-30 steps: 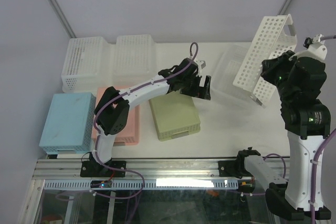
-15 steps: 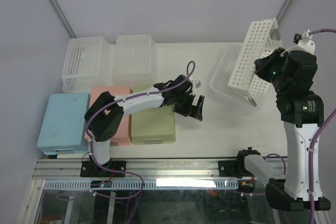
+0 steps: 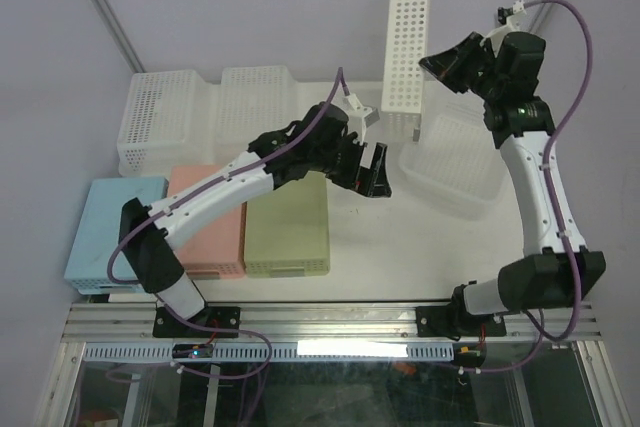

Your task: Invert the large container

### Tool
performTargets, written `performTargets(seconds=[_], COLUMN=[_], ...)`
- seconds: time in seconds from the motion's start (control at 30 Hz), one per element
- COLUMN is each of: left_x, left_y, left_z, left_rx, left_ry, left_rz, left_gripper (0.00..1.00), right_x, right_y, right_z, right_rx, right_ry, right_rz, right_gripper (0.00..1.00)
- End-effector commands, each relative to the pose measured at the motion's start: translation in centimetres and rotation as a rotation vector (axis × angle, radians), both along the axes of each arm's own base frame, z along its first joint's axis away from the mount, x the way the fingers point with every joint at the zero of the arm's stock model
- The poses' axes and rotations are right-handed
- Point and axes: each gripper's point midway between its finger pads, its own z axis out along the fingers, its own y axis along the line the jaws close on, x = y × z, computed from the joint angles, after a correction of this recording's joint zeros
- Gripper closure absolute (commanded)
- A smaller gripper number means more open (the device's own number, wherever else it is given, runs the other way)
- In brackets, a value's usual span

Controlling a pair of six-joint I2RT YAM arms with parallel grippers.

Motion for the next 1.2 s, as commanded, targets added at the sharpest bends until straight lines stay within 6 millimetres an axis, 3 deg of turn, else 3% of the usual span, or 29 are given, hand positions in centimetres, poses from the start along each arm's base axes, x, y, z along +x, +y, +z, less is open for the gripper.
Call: performTargets(seconds=[0.0, 0.2, 0.3, 0.47, 0.6, 0.7, 0.9, 1.03, 1.17], left_x=[-2.3, -5.0, -5.5, -4.2, -2.5, -1.6, 0.6, 0.9, 1.1], left_y=[1.9, 4.4, 5.5, 6.2, 6.8, 7.4, 9.5, 9.8, 9.8], left_z=[5.7, 4.7, 5.9, 8.3, 8.4, 8.3, 7.7, 7.8, 7.6], left_rx=[-0.083, -0.076, -0.096, -0.129, -0.131, -0.15, -0.157, -0.172, -0.169], left_ry=[-0.118, -0.123, -0.162, -0.237, -0.236, -0.226, -0.185, -0.187, -0.18], left_rz=[-0.089, -0.158, -0.153, -0.075, 0.007, 0.054, 0.169, 0.176, 0.177], left_gripper=[0.01, 0.01, 0.01, 0.01, 0.01, 0.01, 0.01, 0.01, 0.01], right_x=[3.1, 8.6, 10.1, 11.6, 12.4, 13.3, 13.8, 13.9, 13.3], right_y=[3.3, 4.7, 5.7, 8.3, 10.9, 11.6, 10.7, 9.2, 7.7], right_z=[5.2, 1.0, -0.9, -3.2, -4.5, -6.5, -10.7, -14.2, -16.1], right_rx=[0.175, 0.256, 0.337, 0.415, 0.507, 0.551, 0.602, 0.62, 0.635], right_ry=[-0.167, -0.069, -0.012, 0.046, 0.083, 0.135, 0.226, 0.303, 0.344], right_rz=[0.176, 0.228, 0.275, 0.334, 0.372, 0.349, 0.31, 0.277, 0.243], right_gripper=[1.0, 1.0, 1.0, 1.0, 1.0, 1.0, 1.0, 1.0, 1.0])
